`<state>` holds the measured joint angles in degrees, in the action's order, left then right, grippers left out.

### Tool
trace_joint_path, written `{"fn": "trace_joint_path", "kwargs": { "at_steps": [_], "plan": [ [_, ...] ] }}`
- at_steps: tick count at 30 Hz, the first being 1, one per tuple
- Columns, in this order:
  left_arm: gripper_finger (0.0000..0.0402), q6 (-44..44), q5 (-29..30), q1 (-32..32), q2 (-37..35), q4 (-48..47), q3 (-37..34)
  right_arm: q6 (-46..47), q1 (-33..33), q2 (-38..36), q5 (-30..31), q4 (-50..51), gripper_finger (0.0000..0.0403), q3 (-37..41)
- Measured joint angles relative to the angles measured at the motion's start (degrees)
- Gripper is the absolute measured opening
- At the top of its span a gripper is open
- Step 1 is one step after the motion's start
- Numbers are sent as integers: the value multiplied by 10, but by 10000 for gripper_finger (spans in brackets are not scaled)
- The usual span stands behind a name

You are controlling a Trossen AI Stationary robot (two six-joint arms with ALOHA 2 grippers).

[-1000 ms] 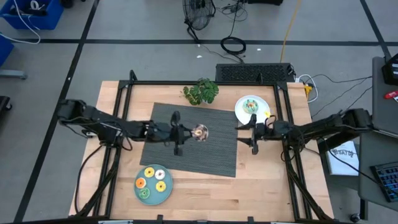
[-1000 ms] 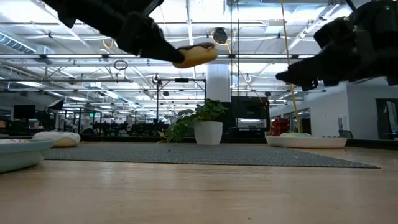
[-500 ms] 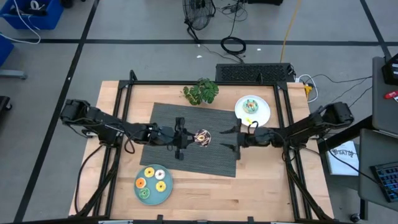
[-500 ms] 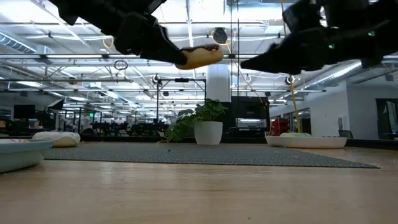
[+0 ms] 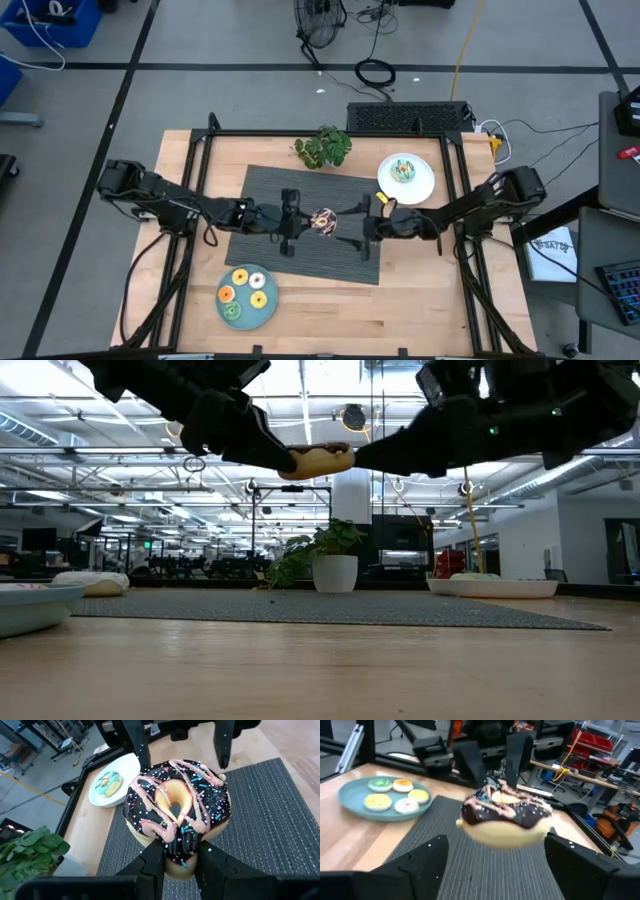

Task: Pick & Place donuts
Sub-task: Put the big black donut on the white plate

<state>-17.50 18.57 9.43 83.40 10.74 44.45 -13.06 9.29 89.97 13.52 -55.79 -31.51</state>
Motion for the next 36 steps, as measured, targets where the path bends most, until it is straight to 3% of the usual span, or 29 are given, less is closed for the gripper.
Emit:
{"fn": "trace_joint_path", "kwargs": {
  "at_steps": [16,26,36],
  "plan": [
    [90,0,-1,0,0,3,0,28,-23,12,-1,-9,294,-15],
    [90,5,0,0,0,2,0,28,-36,79,-4,-100,293,-15],
    [90,10,-1,0,0,0,0,19,-36,80,-4,-102,292,-15]
  ]
}}
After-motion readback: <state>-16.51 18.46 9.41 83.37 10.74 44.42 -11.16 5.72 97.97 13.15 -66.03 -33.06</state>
